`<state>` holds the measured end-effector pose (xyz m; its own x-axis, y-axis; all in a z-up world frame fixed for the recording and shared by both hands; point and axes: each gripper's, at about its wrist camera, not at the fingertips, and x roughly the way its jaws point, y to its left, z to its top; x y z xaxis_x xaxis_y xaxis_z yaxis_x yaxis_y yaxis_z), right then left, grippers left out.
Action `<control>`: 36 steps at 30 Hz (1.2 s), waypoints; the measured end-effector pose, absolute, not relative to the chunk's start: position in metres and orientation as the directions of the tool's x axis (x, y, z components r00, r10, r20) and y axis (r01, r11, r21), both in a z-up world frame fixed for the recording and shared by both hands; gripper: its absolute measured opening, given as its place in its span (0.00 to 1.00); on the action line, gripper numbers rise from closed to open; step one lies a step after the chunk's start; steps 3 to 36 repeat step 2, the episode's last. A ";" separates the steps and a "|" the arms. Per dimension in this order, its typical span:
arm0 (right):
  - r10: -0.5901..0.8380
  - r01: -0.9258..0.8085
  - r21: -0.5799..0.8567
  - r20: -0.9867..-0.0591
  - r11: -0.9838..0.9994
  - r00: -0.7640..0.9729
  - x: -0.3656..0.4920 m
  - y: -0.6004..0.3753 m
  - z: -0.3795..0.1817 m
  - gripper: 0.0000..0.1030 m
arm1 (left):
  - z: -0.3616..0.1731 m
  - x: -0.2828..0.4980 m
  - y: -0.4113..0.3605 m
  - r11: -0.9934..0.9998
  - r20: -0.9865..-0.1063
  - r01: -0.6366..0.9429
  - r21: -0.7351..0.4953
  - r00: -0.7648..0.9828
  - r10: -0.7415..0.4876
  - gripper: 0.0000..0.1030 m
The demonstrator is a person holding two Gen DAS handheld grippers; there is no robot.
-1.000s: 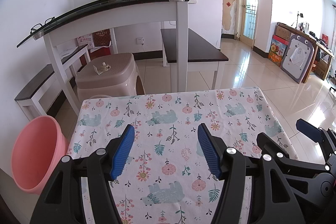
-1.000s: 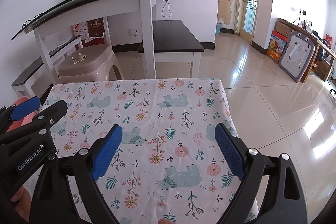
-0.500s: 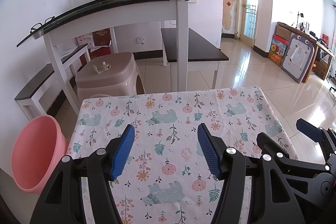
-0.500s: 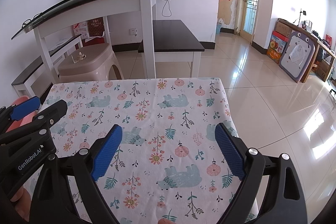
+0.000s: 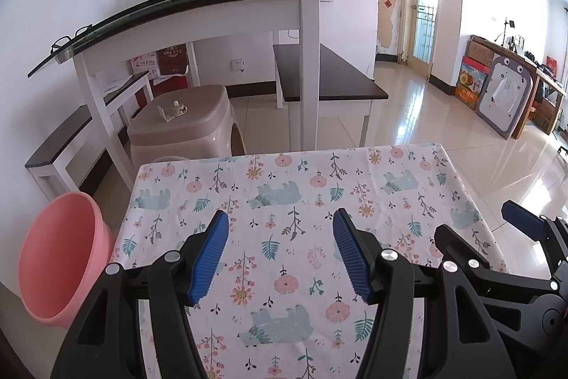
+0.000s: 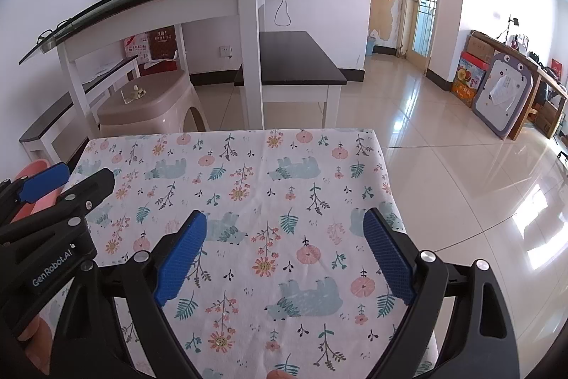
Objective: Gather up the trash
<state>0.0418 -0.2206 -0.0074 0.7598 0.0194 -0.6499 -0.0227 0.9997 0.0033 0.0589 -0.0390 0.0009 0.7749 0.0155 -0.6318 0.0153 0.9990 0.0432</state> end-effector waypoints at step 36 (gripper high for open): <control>0.020 -0.023 0.003 -0.650 1.000 0.760 0.042 -0.221 -0.007 0.88 | 0.000 0.059 -0.039 0.999 -0.632 0.015 0.043 0.775 0.016 0.58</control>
